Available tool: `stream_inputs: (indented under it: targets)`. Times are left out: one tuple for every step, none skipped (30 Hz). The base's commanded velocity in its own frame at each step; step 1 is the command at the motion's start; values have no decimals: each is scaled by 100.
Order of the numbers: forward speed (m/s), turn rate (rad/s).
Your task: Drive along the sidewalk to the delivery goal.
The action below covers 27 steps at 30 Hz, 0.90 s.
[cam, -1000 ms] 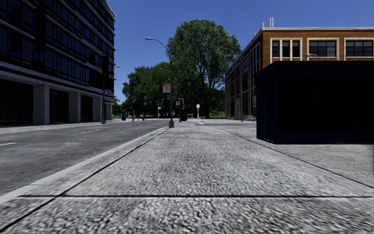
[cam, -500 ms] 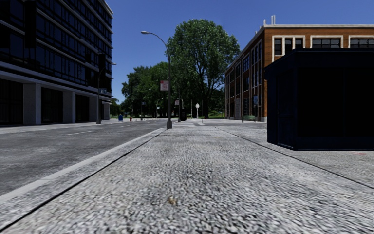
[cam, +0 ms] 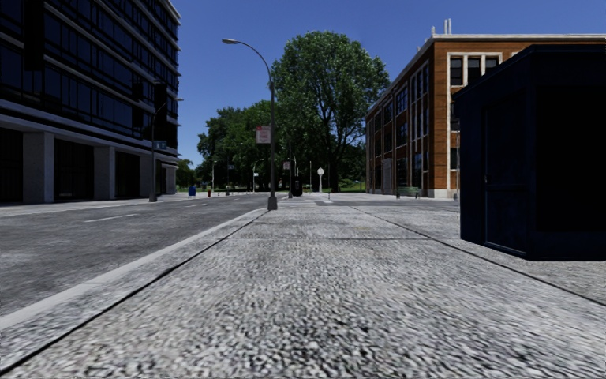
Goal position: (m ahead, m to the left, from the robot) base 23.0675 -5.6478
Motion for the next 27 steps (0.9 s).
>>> stream_inputs:
  targets:
    - [200,0]
    - [200,0]
    - [200,0]
    - [200,0]
    - [200,0]
    - [200,0]
    - [200,0]
    - [200,0]
    - [200,0]
    - [200,0]
    - [200,0]
    - [200,0]
    - [200,0]
    - [200,0]
    - [200,0]
    - [200,0]
    - [200,0]
    - [200,0]
    - [200,0]
    - [200,0]
    - [200,0]
    - [200,0]
    - [200,0]
    - [200,0]
    - [200,0]
    - [200,0]
    - [200,0]
